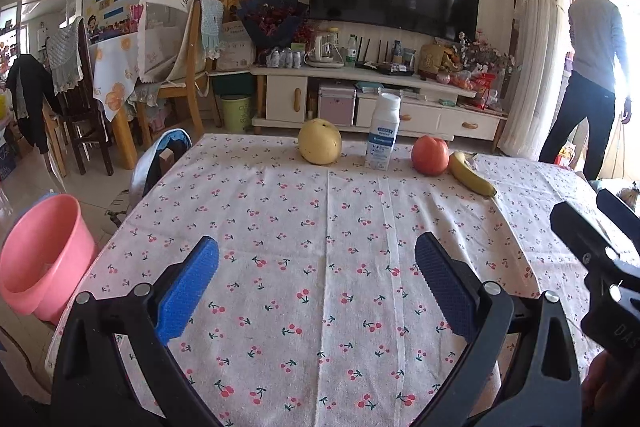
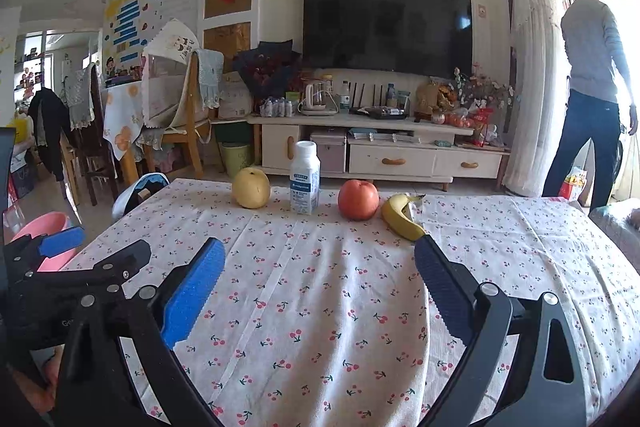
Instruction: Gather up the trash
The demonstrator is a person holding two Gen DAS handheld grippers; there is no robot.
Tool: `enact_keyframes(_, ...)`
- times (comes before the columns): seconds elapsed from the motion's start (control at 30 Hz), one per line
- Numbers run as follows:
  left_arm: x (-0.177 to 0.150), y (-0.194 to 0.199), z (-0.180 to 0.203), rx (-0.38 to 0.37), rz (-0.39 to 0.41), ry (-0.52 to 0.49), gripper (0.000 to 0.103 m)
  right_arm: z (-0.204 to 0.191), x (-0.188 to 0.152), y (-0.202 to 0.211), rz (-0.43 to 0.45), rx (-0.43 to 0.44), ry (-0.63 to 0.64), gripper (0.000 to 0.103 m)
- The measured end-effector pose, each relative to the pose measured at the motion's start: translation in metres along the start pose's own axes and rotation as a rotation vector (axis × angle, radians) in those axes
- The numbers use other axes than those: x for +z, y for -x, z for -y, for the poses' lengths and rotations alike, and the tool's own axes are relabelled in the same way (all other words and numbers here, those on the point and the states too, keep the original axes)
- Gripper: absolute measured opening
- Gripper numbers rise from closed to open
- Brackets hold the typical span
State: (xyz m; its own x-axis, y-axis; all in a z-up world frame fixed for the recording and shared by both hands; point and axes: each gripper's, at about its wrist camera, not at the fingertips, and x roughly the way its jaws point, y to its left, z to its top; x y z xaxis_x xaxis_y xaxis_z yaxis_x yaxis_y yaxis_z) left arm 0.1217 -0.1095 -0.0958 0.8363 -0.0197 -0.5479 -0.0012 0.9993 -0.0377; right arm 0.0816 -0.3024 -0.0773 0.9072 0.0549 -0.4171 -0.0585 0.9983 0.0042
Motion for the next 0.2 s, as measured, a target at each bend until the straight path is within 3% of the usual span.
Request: enact_keyframes(0.2,-0.023,-0.054,0.014,-0.023,-0.11,-0.036,0.099,0.03,-0.011,-0.058,-0.173,-0.087,-0.028,0.095)
